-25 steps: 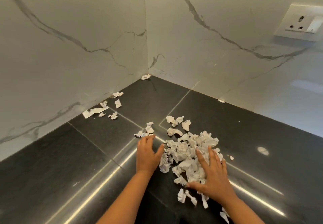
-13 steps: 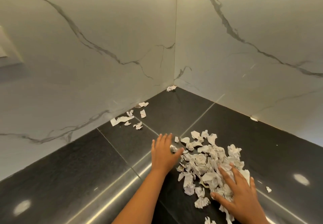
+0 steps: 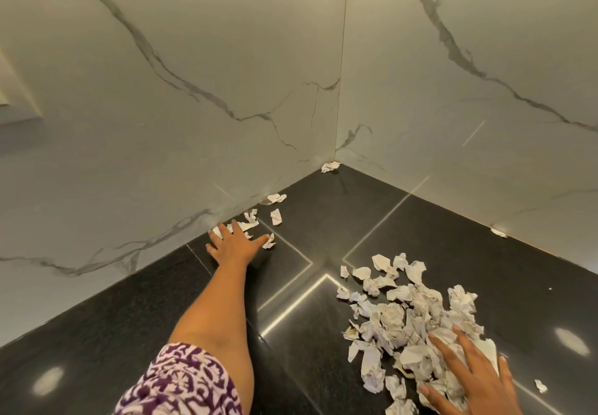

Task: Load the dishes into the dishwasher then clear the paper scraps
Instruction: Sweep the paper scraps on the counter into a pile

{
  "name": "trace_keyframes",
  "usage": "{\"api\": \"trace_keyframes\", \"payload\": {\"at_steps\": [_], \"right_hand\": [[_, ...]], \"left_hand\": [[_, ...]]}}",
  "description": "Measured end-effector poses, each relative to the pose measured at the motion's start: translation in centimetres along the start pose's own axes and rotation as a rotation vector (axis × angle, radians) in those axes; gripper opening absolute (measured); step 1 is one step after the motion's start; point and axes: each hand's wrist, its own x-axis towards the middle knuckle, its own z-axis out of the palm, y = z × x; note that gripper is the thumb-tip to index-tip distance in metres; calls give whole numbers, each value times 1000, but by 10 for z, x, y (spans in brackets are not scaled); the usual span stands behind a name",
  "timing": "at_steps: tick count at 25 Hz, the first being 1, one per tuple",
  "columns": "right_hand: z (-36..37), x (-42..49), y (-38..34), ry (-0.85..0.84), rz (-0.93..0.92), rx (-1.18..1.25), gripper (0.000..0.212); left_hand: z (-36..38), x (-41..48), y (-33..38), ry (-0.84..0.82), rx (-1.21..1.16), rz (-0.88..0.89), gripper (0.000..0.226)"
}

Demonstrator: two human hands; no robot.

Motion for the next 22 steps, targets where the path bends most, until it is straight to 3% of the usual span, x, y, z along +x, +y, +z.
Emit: {"api": "trace_keyframes", "payload": {"at_steps": [3, 5, 9, 12, 16, 20, 22], "right_hand": [[2, -3, 0, 7, -26, 53, 79], [1, -5, 0, 23, -58, 124, 78], [0, -6, -1, 79, -101, 173, 74], [-6, -9, -3, 119, -94, 169, 79], [-36, 34, -27, 310, -172, 232, 68], [-47, 84, -58, 111, -277, 124, 62], [-39, 92, -63, 32, -292, 64, 60]], "left_hand": [[5, 7, 6, -78, -35, 67, 104], [17, -4, 17, -106, 13, 203, 93], [54, -59, 44, 17, 121, 584, 67], [72, -100, 44, 112, 77, 835, 61], [75, -112, 33, 167, -6, 829, 75], [68, -117, 36, 60, 75, 835, 81], [66, -118, 36, -35, -28, 866, 78]]}}
